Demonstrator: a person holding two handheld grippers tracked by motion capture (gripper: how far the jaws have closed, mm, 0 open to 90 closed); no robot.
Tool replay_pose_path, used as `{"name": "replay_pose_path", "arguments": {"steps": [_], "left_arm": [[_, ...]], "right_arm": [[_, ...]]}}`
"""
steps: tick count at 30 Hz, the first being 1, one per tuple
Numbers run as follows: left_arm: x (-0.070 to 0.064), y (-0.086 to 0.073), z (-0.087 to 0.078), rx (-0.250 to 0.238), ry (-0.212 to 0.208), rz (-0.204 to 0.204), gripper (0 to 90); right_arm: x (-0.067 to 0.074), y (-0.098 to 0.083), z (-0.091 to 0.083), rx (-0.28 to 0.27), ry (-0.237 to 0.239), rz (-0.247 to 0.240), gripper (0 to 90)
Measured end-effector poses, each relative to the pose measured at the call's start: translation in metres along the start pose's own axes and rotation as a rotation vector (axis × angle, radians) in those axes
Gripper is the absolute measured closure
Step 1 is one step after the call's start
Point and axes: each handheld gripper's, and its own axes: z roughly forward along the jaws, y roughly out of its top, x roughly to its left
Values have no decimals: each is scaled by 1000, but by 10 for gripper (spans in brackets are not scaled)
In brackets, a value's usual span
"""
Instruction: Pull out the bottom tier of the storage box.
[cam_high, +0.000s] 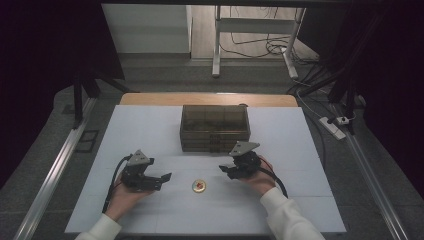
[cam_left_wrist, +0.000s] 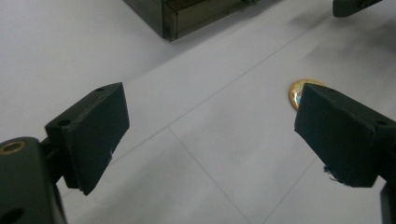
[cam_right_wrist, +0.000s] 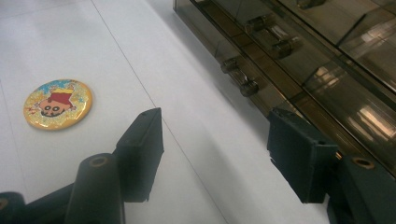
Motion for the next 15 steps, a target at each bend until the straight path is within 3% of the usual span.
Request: {"name": "replay_pose_path", "arguments": {"steps": [15], "left_arm": [[0, 17, 10, 7, -4, 10, 102]], "right_arm": [[-12, -4, -9, -31, 7, 43, 367]]}}
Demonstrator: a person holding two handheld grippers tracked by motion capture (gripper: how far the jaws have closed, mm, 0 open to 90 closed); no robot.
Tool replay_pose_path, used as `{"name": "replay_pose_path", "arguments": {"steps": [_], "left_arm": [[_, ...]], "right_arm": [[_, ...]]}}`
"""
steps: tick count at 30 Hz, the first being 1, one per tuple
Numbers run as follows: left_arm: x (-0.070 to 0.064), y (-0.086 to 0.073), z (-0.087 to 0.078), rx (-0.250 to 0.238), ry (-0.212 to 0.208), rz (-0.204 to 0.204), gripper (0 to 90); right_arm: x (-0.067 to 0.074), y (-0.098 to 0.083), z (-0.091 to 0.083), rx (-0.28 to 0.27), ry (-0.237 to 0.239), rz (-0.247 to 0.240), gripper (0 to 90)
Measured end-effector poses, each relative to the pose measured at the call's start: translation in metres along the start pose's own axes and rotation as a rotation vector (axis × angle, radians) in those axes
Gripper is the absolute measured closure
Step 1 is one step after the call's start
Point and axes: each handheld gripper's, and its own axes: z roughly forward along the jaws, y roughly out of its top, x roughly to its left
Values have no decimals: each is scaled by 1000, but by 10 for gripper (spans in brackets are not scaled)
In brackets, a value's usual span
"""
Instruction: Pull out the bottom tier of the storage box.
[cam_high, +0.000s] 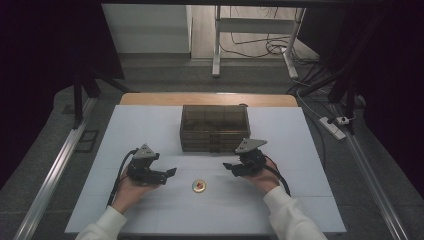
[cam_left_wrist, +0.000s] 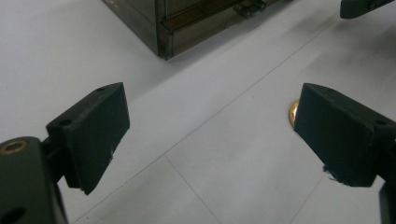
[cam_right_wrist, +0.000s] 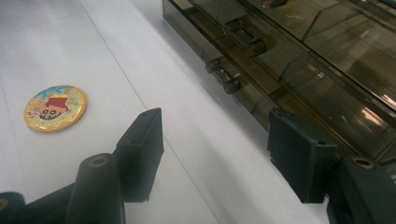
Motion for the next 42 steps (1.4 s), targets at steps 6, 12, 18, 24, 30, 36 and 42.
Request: {"name": "replay_pose_path", "arguments": {"steps": [6, 12, 18, 24, 30, 36, 42], "left_arm": [[2, 7, 4, 3, 3, 1, 102], [1, 16, 9, 3, -6, 8, 102], [2, 25, 16, 4, -5, 5, 102], [4, 29, 22, 2, -2, -5, 102], [4, 35, 27, -2, -10, -7, 103], [3, 40, 36, -3, -20, -11, 103], [3, 38, 41, 5, -11, 1, 103]], "right_arm": [[-4, 0, -2, -3, 0, 11, 367], [-8, -1, -4, -13, -8, 20, 367], [-14, -2, -9, -19, -18, 34, 367], [-17, -3, -11, -21, -26, 42, 367], [-21, -4, -12, -22, -35, 54, 367], [-26, -6, -15, -18, -60, 66, 367], [-31, -9, -18, -21, -74, 76, 367]]}}
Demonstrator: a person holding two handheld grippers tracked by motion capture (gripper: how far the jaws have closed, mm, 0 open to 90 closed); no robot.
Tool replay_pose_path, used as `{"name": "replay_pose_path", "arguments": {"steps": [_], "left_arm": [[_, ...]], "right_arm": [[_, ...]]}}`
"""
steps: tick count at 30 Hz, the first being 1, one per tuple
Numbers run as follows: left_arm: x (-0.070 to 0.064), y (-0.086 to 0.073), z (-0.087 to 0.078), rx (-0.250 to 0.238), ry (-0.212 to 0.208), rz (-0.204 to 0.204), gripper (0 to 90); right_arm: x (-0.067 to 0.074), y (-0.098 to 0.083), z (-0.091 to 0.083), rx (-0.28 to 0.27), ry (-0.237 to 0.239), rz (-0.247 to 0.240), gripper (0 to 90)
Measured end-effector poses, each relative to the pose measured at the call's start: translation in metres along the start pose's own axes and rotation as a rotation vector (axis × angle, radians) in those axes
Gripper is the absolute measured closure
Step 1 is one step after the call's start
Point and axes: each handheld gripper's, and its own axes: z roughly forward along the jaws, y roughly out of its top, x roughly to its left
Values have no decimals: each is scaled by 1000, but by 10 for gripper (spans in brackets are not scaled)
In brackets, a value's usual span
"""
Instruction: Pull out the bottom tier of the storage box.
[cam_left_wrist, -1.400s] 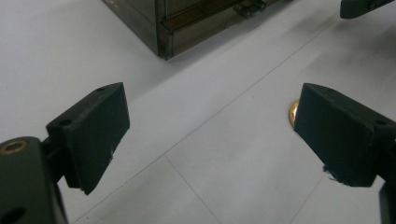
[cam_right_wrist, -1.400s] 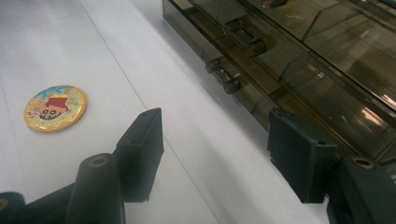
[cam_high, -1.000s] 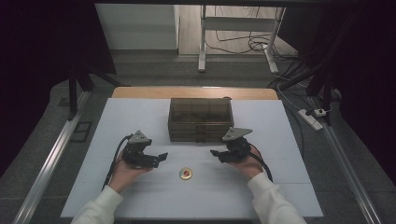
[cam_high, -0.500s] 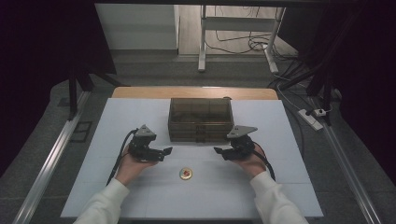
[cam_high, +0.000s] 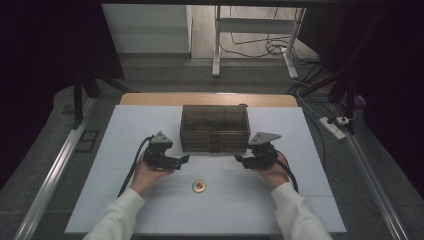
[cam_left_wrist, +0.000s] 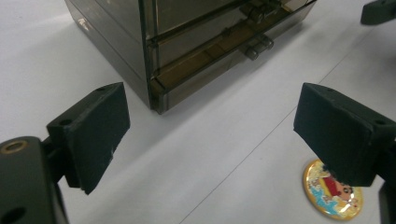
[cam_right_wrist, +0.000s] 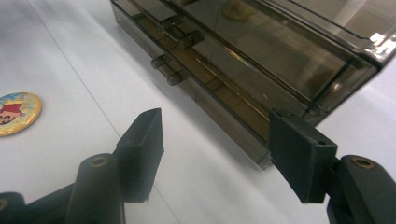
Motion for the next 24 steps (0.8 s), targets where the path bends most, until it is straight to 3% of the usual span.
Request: {"name": "replay_pose_path", "arguments": {"steps": [24], "left_arm": [[7, -6, 21, 43, 4, -10, 117]], "right_arm": [[-19, -13, 4, 48, -37, 58, 370]]}}
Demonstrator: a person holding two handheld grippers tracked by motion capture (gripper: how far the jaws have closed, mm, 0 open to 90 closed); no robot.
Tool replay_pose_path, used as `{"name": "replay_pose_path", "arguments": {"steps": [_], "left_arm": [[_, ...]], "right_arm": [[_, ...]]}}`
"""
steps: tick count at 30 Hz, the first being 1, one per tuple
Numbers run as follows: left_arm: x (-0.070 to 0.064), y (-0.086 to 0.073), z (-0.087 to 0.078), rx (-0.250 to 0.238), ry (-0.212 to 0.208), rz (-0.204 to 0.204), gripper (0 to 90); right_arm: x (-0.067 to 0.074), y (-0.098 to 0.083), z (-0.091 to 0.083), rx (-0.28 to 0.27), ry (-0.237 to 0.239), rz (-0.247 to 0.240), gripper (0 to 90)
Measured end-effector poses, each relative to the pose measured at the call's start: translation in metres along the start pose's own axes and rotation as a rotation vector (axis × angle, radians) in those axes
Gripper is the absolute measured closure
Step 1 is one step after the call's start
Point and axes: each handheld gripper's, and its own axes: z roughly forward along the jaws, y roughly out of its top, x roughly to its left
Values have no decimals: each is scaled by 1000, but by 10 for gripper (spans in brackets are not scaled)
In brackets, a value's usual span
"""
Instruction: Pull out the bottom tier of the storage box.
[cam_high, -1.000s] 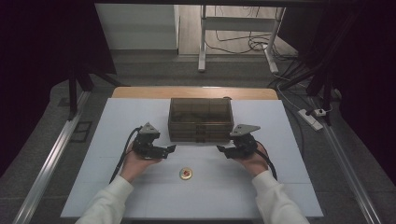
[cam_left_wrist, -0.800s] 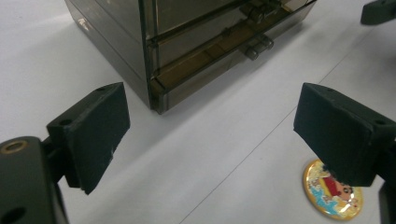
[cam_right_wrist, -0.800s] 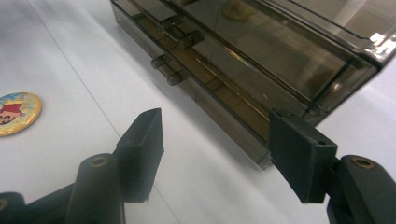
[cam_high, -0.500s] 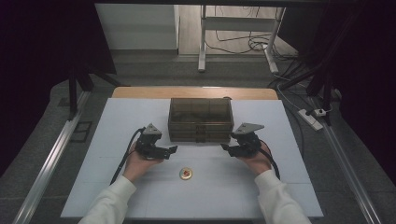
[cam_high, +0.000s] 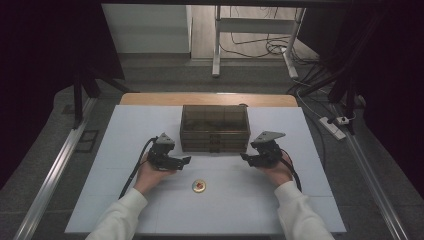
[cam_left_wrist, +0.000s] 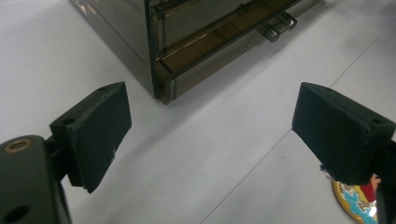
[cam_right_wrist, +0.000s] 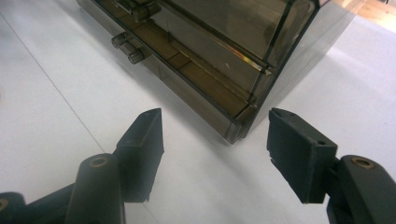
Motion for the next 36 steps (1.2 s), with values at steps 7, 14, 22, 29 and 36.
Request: {"name": "replay_pose_path", "arguments": {"steps": [7, 14, 22, 29, 36], "left_arm": [[1, -1, 0, 4, 4, 0, 118], [3, -2, 1, 9, 6, -1, 118], [3, -3, 1, 10, 7, -1, 119], [5, -4, 1, 11, 12, -2, 149], [5, -5, 2, 4, 14, 7, 219]], "right_arm": [[0, -2, 6, 33, 2, -5, 410], [-1, -4, 11, 40, 8, 8, 459], [-2, -4, 15, 43, 4, 17, 574], [-2, -5, 17, 51, -31, 13, 689], [-2, -5, 17, 51, -45, 16, 744]]}}
